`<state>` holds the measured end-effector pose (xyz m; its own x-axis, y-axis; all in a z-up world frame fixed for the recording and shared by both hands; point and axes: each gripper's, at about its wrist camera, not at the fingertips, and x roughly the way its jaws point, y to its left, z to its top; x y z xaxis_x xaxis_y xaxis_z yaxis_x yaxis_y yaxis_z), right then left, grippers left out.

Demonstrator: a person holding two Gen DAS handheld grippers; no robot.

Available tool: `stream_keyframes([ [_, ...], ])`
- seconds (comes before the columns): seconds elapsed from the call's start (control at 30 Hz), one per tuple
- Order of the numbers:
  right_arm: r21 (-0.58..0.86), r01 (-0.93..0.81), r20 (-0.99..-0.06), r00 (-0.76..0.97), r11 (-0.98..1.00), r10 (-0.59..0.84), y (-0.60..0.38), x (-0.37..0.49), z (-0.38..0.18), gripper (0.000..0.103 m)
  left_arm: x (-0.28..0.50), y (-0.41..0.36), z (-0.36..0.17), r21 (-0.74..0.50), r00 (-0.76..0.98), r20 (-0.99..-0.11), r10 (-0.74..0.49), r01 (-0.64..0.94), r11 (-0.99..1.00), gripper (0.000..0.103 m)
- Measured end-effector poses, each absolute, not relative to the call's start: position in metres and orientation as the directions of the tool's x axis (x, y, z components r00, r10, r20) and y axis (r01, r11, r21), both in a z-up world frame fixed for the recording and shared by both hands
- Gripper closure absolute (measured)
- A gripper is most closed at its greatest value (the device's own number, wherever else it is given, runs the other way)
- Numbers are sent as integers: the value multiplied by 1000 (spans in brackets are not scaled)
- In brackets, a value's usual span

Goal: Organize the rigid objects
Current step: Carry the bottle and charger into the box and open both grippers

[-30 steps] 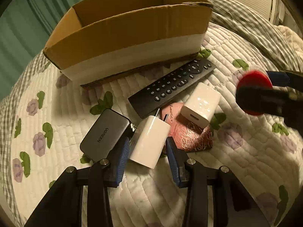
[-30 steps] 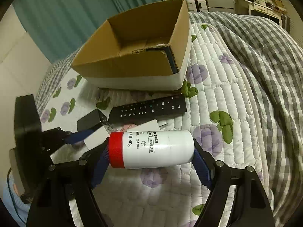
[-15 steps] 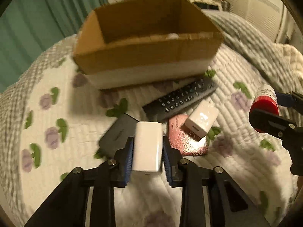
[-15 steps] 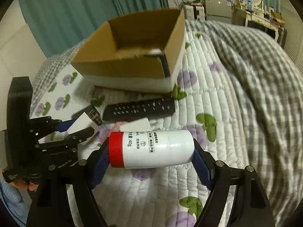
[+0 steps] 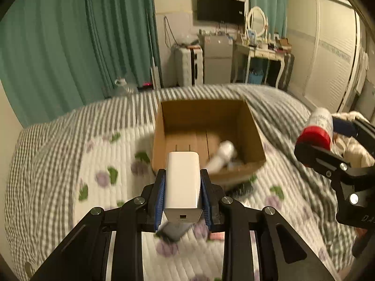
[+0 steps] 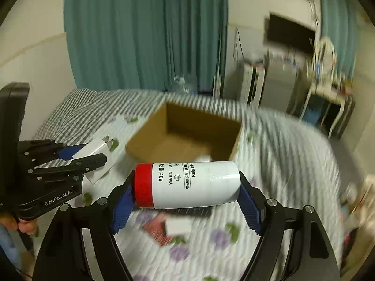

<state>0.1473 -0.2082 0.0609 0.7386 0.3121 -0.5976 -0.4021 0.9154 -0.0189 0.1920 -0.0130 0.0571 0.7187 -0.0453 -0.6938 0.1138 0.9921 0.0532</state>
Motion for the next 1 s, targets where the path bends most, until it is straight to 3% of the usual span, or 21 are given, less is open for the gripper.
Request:
stream_keyframes([
  [0.13,4,-463,-582,719,886,379,-204,184,82,25,222,-13,66,57,740,-671,-42,109,992,75],
  [0.23,-51,-455,-596,728,889,339,-199,214,77,25,248,-13,60,60,746,-664,-43,111,992,75],
  [0.63,-54,-388,-686,684,920,249,-186,330,-33,25,328,-26,-36,75,669,-742,-50,157,985,75],
  [0.9,-35,-427,-686,668,903,289,-182,346,-58,25,338,-29,-56,113,658,-753,-11,146,983,75],
  [1.0,-72,-396,-664,704,915,252,-181,340,-47,13,331,-22,-43,80,671,-741,-24,125,989,66],
])
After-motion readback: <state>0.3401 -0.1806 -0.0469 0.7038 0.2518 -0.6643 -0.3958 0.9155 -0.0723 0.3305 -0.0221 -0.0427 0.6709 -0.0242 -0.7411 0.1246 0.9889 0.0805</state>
